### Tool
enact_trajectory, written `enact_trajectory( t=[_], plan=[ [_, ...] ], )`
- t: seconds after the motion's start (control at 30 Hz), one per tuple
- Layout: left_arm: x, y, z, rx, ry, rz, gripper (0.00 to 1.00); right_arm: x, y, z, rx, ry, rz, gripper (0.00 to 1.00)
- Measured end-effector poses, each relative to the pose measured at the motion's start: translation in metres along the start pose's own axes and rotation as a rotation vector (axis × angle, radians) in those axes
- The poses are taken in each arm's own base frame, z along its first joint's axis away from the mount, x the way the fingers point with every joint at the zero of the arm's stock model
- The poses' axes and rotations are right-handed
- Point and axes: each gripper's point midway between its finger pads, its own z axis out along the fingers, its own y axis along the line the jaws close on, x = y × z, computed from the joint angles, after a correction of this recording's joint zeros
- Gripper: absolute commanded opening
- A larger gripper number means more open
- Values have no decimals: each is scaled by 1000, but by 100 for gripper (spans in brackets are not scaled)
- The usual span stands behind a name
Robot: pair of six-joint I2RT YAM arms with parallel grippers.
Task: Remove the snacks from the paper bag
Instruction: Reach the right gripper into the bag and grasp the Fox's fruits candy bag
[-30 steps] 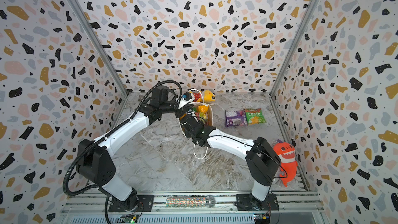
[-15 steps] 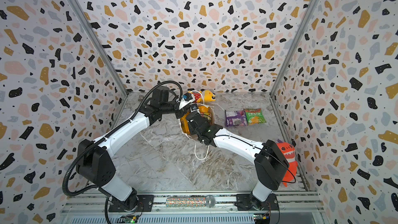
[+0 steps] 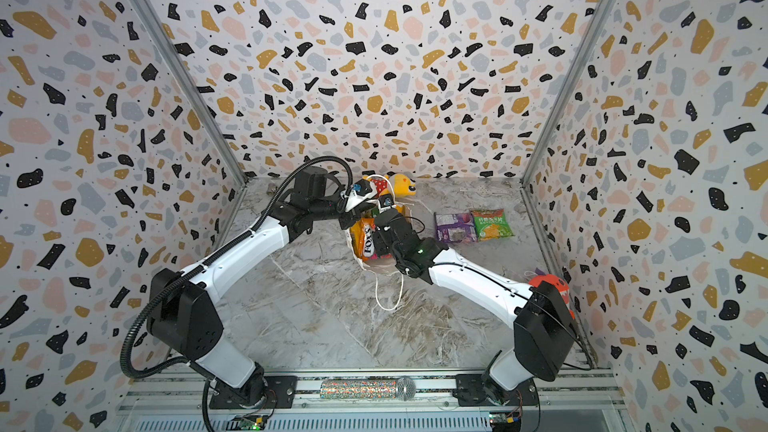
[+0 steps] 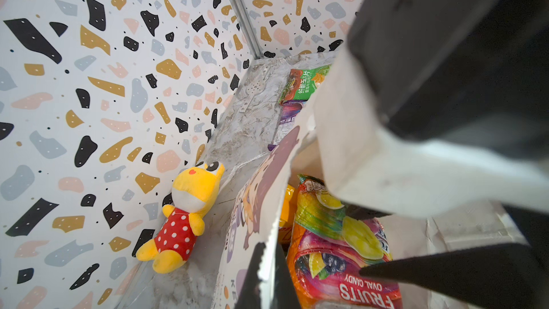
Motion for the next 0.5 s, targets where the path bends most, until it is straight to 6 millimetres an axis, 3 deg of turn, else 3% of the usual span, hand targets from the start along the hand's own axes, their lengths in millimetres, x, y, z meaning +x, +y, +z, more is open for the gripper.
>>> enact_trajectory(
  t=[0.1,0.3,0.5],
  plan=[
    [0,0,0,0,-1,0,0,1,8,-1,-44,8,6,60],
    [0,0,0,2,-2,-2,0,5,22,1,-107,29,18,69],
    [1,0,0,0,1,-5,0,14,27,28,-71,49,31,72]
  ],
)
